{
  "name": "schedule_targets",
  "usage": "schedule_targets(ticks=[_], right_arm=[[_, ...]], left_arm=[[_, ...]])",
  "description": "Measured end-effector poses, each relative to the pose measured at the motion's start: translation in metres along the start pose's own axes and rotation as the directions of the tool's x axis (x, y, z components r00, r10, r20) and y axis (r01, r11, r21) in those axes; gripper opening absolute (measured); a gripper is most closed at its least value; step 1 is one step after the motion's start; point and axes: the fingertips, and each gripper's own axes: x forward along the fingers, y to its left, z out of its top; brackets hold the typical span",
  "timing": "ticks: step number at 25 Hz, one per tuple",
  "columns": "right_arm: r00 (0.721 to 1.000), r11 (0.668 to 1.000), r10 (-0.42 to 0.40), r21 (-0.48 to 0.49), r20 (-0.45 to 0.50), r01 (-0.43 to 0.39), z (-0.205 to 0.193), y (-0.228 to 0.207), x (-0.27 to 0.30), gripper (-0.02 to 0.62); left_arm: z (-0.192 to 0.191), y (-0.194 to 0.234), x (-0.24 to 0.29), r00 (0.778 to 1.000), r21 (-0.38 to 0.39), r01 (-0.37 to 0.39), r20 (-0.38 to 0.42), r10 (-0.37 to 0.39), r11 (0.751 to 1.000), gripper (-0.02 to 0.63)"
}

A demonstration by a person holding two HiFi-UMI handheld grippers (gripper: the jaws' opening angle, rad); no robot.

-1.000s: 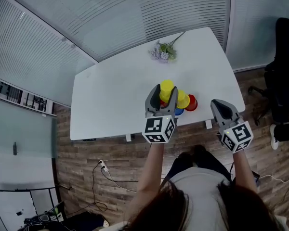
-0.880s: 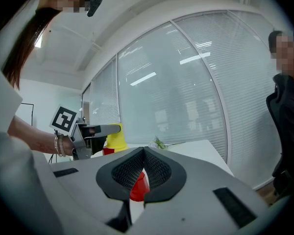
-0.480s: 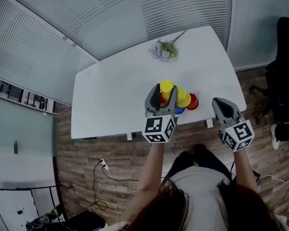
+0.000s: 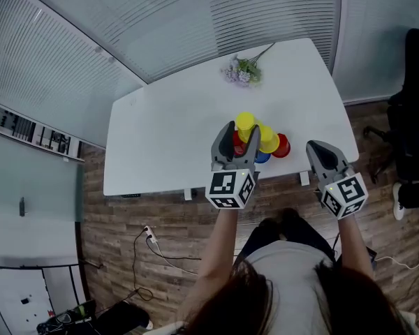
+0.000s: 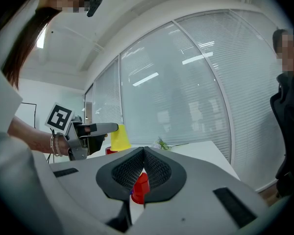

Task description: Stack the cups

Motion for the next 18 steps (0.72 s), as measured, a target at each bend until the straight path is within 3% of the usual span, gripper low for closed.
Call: schedule_targets(ticks=[10, 18], right_arm=[[0.997, 0.994, 0.074, -0.077, 0.002, -0.074, 0.005, 0.016, 0.014, 0.029], [0.993, 0.987, 0.116, -0.116, -0.004, -0.115, 0.009, 0.016, 0.018, 0.028]], left_arm=[[0.001, 0.002, -0.03, 0.998, 0.0, -0.057, 0.002, 0.057, 0.998, 0.258], [-0.001, 0.004, -0.05, 0.993, -0.03, -0.118, 0.014, 0.118, 0.993, 0.182]])
